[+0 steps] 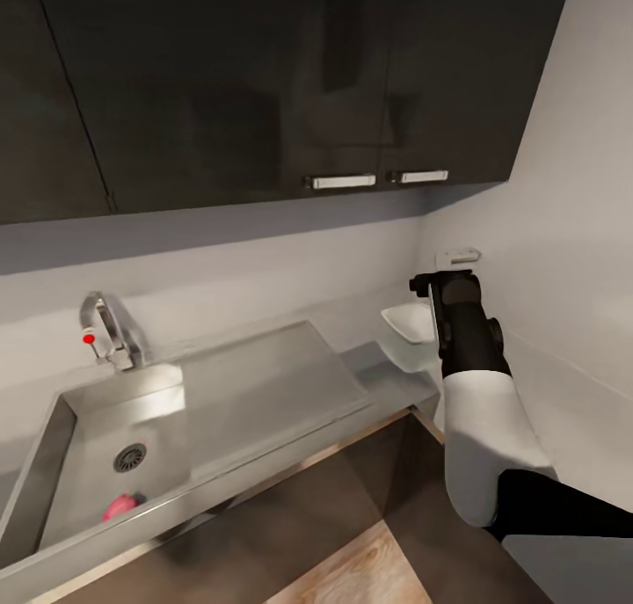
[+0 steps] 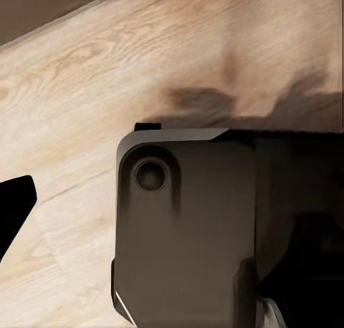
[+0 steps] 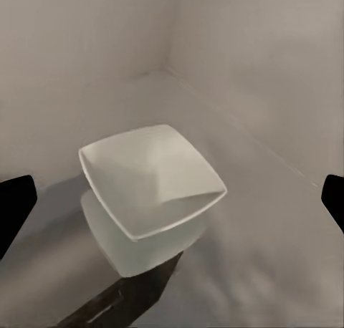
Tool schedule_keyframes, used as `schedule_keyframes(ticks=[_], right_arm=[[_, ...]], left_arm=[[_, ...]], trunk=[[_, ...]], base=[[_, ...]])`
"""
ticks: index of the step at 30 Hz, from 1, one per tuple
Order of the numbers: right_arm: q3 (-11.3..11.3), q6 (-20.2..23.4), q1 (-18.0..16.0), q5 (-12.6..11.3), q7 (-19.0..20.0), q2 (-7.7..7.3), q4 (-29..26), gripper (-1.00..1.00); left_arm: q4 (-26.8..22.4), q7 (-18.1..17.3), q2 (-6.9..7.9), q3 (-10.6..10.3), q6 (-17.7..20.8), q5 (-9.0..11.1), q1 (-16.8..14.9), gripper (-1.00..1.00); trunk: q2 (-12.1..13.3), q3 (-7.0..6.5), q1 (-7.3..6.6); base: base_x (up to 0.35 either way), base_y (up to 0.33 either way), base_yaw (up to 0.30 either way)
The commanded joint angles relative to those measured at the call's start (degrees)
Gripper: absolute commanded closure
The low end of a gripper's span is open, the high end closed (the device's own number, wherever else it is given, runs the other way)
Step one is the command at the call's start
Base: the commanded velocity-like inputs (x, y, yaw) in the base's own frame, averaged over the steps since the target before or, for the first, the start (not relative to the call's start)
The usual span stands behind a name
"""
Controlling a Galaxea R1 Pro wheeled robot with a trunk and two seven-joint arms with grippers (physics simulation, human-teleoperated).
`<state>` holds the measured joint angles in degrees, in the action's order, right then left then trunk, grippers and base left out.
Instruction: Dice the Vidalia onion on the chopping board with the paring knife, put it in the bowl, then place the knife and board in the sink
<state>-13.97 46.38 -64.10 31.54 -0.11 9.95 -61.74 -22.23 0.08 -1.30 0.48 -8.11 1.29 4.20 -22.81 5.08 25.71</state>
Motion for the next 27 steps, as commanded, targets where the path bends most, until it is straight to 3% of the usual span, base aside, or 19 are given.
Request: schedule_keyframes(ticks=[1,19,27], right_arm=[[-0.09,0.17,-0.06,0.04,-0.03,0.05,-0.04,-1.0],[-0.09,0.14,-0.06,0.1,-0.15,0.05,-0.28,-1.0],[-0.09,0.15,-0.06,0.11,-0.11,0.05,-0.14,-1.0]], left_arm=[[-0.1,0.01,-0.01,0.04,-0.06,0.13,0.02,-1.0],[0.34,0.01,-0.01,0.04,-0.06,0.13,0.02,-1.0],[0.34,0.01,-0.01,0.06,-0.06,0.12,0.02,-1.0]], trunk=[[-0.11,0.11,0.07],[-0.11,0.11,0.07],[-0.11,0.11,0.07]], base=[[0.332,-0.122,0.0],[0.274,-0.187,0.0],[0.138,-0.032,0.0]])
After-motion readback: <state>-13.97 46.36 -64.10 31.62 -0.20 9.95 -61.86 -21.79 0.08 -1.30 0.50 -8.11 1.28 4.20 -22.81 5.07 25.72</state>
